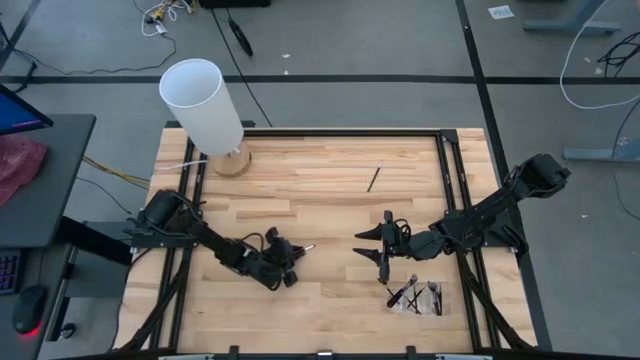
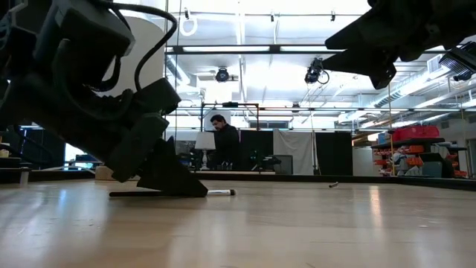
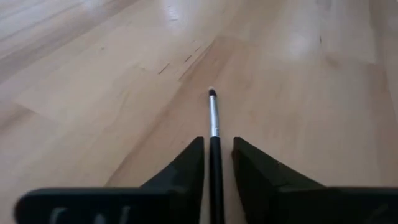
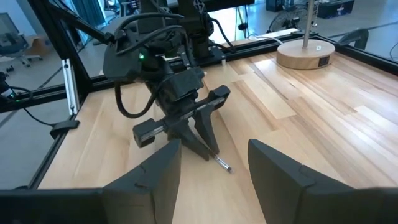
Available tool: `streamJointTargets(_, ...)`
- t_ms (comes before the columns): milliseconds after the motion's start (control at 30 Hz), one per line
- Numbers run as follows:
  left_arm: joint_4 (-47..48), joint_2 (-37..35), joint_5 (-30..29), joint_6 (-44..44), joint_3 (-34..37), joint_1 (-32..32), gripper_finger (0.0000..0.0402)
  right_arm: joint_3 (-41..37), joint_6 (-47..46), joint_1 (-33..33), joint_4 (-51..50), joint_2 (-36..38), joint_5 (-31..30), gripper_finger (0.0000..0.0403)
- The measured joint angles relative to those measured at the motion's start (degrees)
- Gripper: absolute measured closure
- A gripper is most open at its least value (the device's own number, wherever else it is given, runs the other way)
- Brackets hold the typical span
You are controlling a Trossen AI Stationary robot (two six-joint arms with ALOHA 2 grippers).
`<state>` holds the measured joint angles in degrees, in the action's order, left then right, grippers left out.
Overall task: Pick & Place Makeup Supplies
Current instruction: Put the silver makeup brush into the transparent organizer
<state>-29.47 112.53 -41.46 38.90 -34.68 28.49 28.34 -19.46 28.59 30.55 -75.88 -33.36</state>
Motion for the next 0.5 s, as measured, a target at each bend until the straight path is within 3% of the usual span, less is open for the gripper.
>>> streamJointTargets(267,-0.5,-0.1,1.3,0.5,1.1,-0.4,0.0382,0.0,0.0,0.0,-0.2,0.0,1.5,0.0216)
streamJointTargets(500,-2.7,0.7,-0.1,1.9,1.3,-0.6,0.0387,0.0,0.0,0.0,-1.3,0.0,5.3,0.0216)
